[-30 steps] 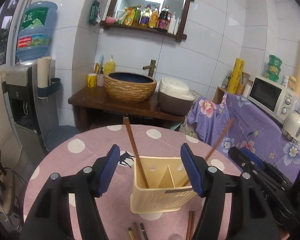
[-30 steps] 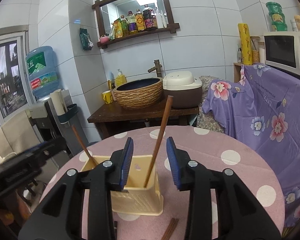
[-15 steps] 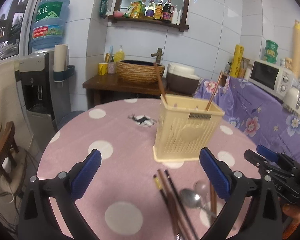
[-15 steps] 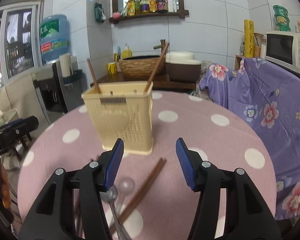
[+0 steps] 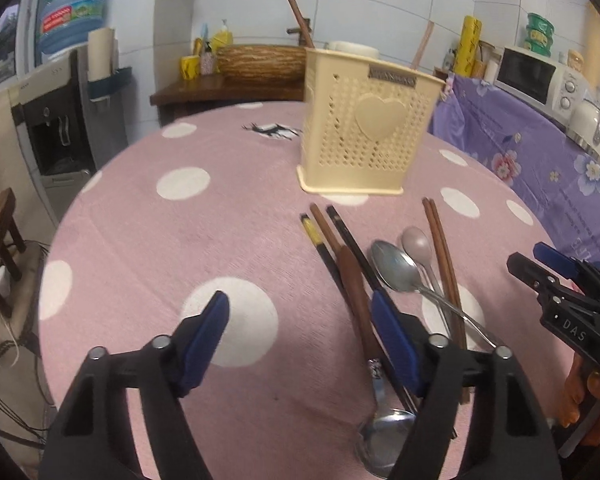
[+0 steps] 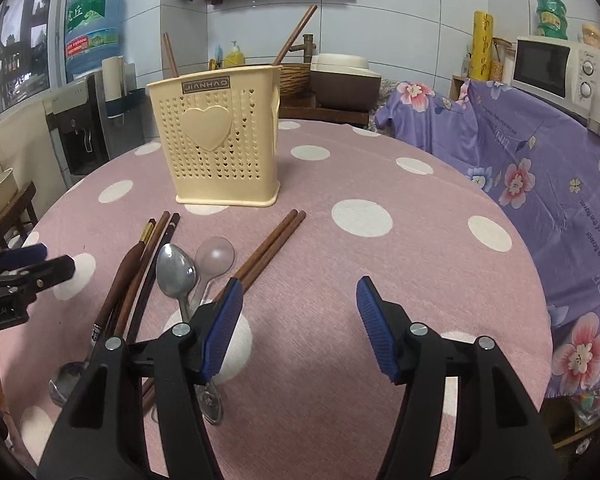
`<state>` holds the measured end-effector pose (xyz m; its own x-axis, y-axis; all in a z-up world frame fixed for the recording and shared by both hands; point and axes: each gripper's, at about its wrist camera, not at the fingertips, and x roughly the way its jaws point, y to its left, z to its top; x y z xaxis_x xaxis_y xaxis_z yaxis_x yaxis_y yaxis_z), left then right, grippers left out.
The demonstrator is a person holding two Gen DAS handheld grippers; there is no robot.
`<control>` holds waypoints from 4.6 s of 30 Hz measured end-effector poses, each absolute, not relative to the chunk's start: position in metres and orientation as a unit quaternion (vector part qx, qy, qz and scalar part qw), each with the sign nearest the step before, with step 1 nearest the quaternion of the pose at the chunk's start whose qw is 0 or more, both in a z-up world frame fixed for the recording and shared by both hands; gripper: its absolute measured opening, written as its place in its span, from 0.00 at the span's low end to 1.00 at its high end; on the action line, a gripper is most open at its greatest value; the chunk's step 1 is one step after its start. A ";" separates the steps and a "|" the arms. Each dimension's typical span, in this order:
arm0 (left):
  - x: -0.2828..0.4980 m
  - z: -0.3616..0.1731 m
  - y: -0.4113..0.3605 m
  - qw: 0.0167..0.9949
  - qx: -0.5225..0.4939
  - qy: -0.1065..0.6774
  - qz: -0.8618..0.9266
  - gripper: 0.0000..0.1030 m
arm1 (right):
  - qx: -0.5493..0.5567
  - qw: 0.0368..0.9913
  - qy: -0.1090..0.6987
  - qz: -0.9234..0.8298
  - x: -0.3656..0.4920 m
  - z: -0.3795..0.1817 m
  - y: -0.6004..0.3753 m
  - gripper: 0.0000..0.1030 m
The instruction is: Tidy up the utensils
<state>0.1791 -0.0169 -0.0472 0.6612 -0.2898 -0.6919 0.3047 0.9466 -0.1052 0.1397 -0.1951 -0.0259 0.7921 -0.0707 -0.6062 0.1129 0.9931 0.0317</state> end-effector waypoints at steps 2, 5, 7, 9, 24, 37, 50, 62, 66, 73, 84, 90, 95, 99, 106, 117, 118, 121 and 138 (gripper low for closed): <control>0.178 -0.050 -0.024 0.907 0.018 0.384 -0.173 0.63 | 0.035 0.946 0.319 -0.051 0.138 -0.026 -0.197 0.58; 0.179 -0.053 -0.034 0.902 0.029 0.391 -0.180 0.60 | 0.037 0.945 0.321 -0.055 0.138 -0.026 -0.199 0.58; 0.182 -0.056 -0.041 0.897 0.033 0.398 -0.187 0.58 | 0.041 0.944 0.322 -0.055 0.137 -0.026 -0.201 0.58; 0.189 -0.059 -0.049 0.891 0.037 0.410 -0.191 0.54 | 0.043 0.944 0.322 -0.053 0.137 -0.026 -0.201 0.58; 0.230 -0.074 -0.069 0.871 0.021 0.459 -0.176 0.21 | 0.038 0.947 0.317 -0.045 0.134 -0.022 -0.196 0.58; 0.222 -0.052 -0.035 0.885 -0.033 0.434 -0.167 0.16 | 0.031 0.915 0.372 0.156 0.165 -0.017 -0.163 0.57; 0.222 -0.052 -0.014 0.887 -0.058 0.431 -0.157 0.16 | -0.045 0.868 0.452 0.201 0.211 -0.045 -0.123 0.41; 0.221 -0.050 -0.010 0.887 -0.059 0.430 -0.161 0.16 | -0.132 0.859 0.461 0.181 0.245 -0.050 -0.102 0.41; 0.221 -0.050 -0.008 0.886 -0.060 0.430 -0.160 0.16 | -0.111 0.857 0.466 0.188 0.256 -0.051 -0.104 0.41; 0.222 -0.049 -0.009 0.886 -0.060 0.431 -0.162 0.16 | -0.092 0.860 0.468 0.183 0.258 -0.051 -0.109 0.35; 0.220 -0.047 -0.012 0.886 -0.061 0.429 -0.163 0.16 | 0.019 0.886 0.422 0.190 0.237 -0.022 -0.140 0.35; 0.214 -0.037 -0.012 0.891 -0.063 0.417 -0.167 0.16 | 0.040 0.917 0.358 0.173 0.199 0.023 -0.160 0.34; 0.204 -0.022 -0.008 0.901 -0.070 0.393 -0.168 0.16 | 0.064 0.931 0.328 0.147 0.171 0.047 -0.185 0.08; 0.195 -0.009 -0.009 0.909 -0.065 0.373 -0.173 0.16 | 0.057 0.934 0.329 0.130 0.163 0.046 -0.195 0.07; 0.195 -0.003 -0.010 0.913 -0.067 0.363 -0.172 0.16 | 0.084 0.928 0.340 0.128 0.171 0.031 -0.204 0.01; 0.196 -0.005 -0.006 0.912 -0.072 0.364 -0.174 0.16 | 0.152 0.892 0.422 -0.055 0.193 -0.022 -0.258 0.48; 0.196 -0.005 -0.006 0.912 -0.072 0.364 -0.176 0.16 | 0.164 0.885 0.432 -0.054 0.194 -0.029 -0.257 0.48; 0.197 -0.006 -0.006 0.911 -0.071 0.366 -0.177 0.16 | 0.152 0.880 0.445 -0.066 0.196 -0.040 -0.242 0.48; 0.202 -0.010 -0.005 0.906 -0.076 0.372 -0.189 0.16 | 0.070 0.860 0.498 -0.089 0.240 -0.051 -0.217 0.15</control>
